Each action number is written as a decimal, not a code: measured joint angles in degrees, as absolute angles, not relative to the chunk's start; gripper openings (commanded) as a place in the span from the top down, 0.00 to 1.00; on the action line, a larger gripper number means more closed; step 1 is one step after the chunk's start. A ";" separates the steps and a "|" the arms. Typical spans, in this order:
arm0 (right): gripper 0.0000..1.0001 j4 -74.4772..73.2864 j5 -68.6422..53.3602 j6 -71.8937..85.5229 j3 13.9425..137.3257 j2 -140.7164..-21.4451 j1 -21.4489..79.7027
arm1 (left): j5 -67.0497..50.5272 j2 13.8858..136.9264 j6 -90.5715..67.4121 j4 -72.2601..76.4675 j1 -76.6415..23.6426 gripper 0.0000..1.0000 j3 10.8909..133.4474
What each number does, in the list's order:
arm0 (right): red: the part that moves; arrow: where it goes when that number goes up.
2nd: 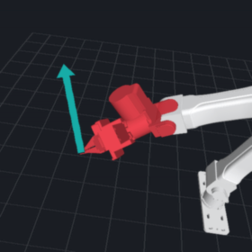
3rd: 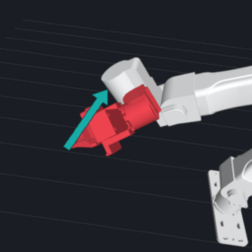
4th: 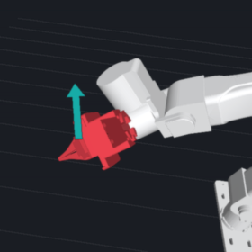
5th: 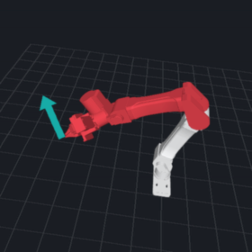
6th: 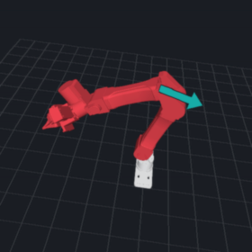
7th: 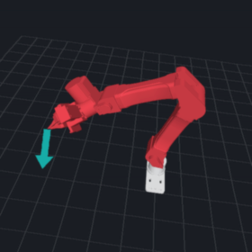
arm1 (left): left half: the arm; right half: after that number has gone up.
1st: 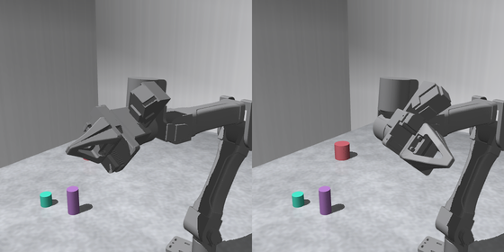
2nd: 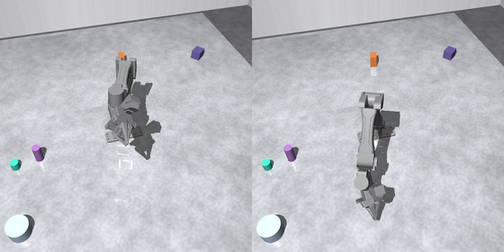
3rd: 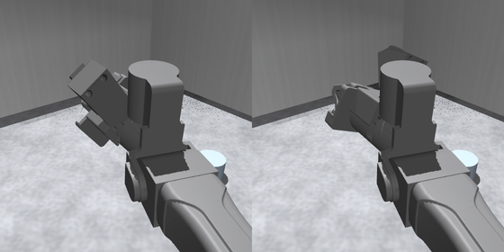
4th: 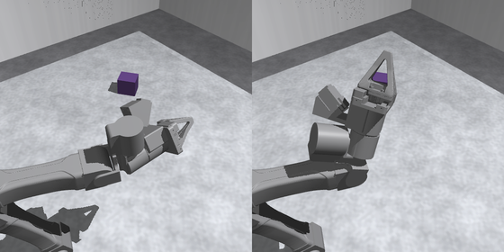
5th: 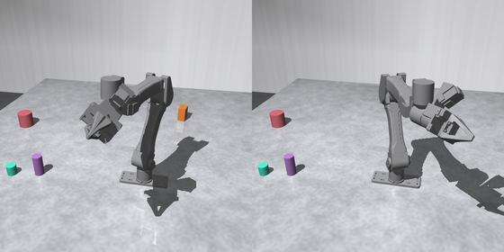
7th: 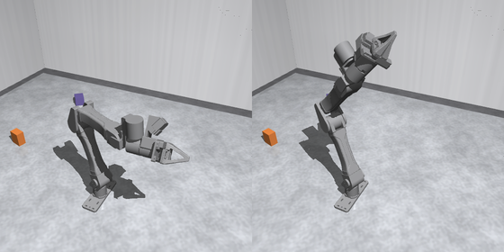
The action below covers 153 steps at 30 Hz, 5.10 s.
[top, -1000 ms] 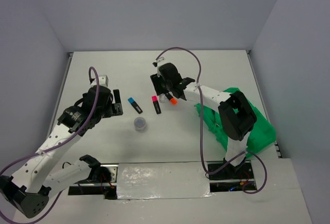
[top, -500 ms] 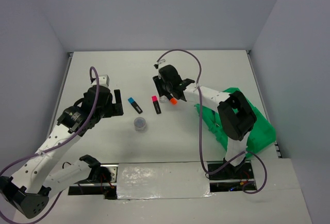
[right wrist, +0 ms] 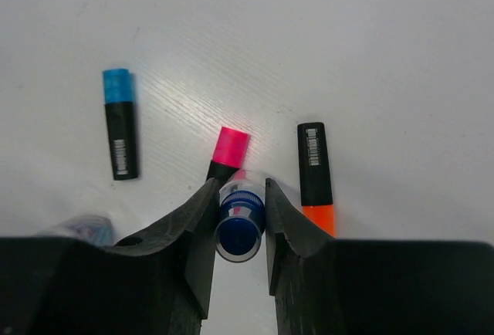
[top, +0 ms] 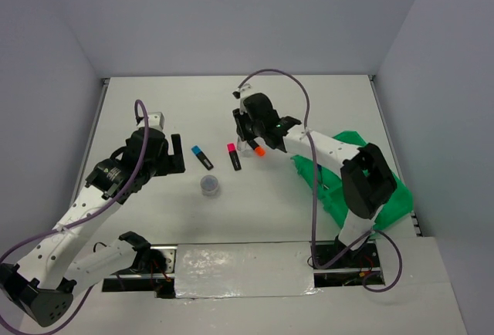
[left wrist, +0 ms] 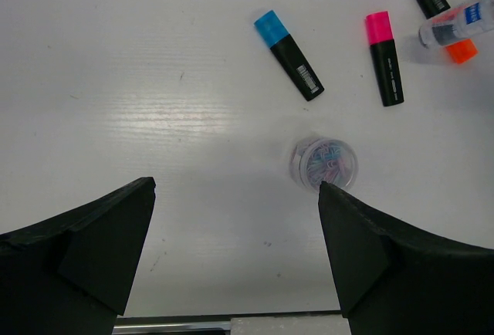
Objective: Sort the stationery into containers
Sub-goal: Pick up the stationery from the center of the board, then place the stationery in the storage box, then pick up the stationery from the center of the board, then place the stationery in the storage box.
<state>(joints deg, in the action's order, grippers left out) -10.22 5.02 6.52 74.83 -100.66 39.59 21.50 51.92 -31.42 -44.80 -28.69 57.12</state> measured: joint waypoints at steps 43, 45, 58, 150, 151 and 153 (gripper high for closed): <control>0.75 -17.76 22.79 19.20 48.29 -72.10 -2.98 | 19.16 48.86 -30.11 -43.81 -28.69 0.01 57.08; 0.69 -17.61 22.26 19.70 48.05 -73.17 -3.18 | 19.14 48.86 -30.11 -43.66 -28.69 0.01 57.08; 0.31 -17.15 20.05 19.62 47.46 -69.34 -3.27 | 19.16 48.86 -30.06 -43.57 -28.69 0.01 57.08; 1.00 -40.49 30.00 37.01 36.32 -41.43 -16.16 | 25.74 45.21 -32.95 -46.78 -25.65 0.01 57.84; 1.00 -40.34 29.93 36.99 35.97 -42.44 -16.43 | 25.58 45.10 -32.95 -46.63 -25.65 0.01 57.82; 0.99 -39.99 29.69 36.97 35.48 -44.51 -16.71 | 25.32 44.84 -32.93 -46.26 -25.65 0.01 57.80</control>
